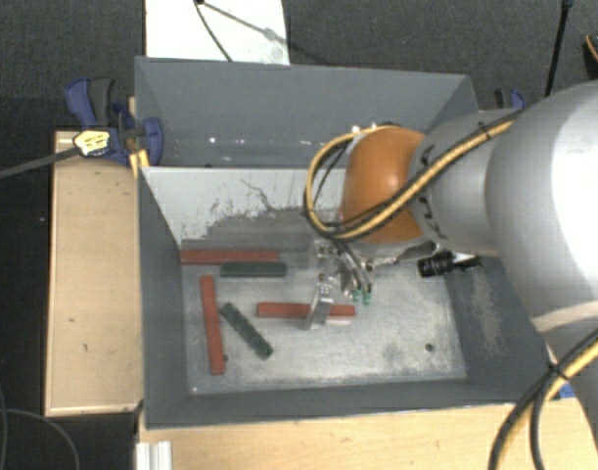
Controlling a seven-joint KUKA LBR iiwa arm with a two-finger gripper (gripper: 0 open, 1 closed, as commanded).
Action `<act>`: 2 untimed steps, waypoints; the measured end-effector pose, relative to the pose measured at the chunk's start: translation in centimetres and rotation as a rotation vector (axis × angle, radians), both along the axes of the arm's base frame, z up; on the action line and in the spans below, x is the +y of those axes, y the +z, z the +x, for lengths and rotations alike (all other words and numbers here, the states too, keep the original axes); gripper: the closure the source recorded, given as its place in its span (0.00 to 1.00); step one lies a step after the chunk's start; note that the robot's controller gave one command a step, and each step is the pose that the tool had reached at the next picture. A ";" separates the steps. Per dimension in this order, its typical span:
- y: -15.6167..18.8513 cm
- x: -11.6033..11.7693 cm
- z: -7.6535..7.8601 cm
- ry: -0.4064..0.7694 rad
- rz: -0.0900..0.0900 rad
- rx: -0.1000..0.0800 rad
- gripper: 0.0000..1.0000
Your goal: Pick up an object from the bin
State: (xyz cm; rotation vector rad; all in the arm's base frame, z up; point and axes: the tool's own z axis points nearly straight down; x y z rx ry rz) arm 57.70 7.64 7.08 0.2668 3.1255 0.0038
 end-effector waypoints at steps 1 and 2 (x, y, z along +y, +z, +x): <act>0.0 -0.1 0.0 0.001 -0.002 0.000 1.00; 14.2 -2.7 -2.0 0.226 -0.003 -0.005 1.00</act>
Offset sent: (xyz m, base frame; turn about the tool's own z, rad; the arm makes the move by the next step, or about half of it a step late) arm 0.0000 0.0000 0.0000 0.0000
